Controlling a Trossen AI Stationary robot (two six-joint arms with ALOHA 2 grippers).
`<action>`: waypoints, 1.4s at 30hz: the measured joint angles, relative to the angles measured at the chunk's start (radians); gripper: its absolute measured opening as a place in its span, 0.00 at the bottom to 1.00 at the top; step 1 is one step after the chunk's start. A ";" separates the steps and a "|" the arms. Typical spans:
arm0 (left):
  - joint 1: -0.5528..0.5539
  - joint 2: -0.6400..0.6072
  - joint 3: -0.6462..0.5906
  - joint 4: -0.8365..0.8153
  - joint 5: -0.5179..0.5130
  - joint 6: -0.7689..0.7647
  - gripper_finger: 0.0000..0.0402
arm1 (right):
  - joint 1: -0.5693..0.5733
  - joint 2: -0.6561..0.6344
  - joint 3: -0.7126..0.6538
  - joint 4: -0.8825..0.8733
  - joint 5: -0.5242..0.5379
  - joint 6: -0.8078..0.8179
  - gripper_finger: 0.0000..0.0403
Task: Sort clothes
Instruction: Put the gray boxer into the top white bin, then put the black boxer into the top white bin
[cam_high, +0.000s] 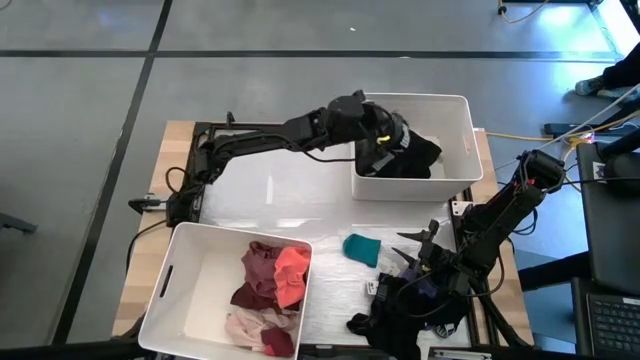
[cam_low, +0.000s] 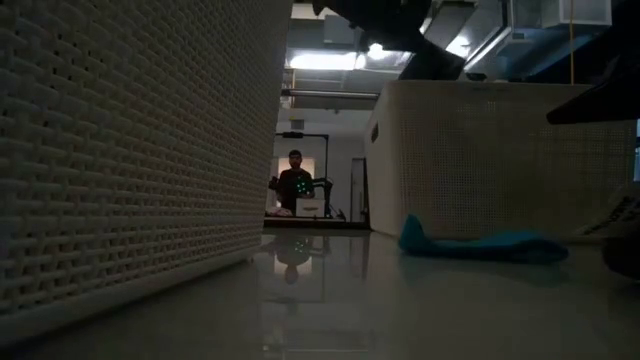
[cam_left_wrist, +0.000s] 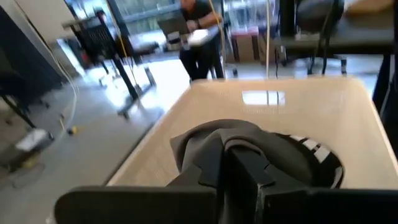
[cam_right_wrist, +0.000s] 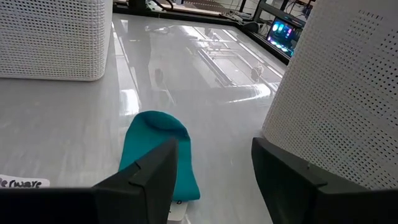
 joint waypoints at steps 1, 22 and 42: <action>0.000 0.000 0.000 -0.021 0.000 -0.011 0.04 | 0.000 0.000 0.000 0.000 0.000 0.000 0.51; -0.085 -0.096 0.103 -0.527 -0.003 -0.108 0.45 | 0.000 0.000 0.000 -0.001 -0.002 0.000 0.51; -0.568 -0.176 -0.041 -0.654 -0.193 -0.116 0.45 | 0.000 0.000 0.000 0.000 -0.012 0.000 0.51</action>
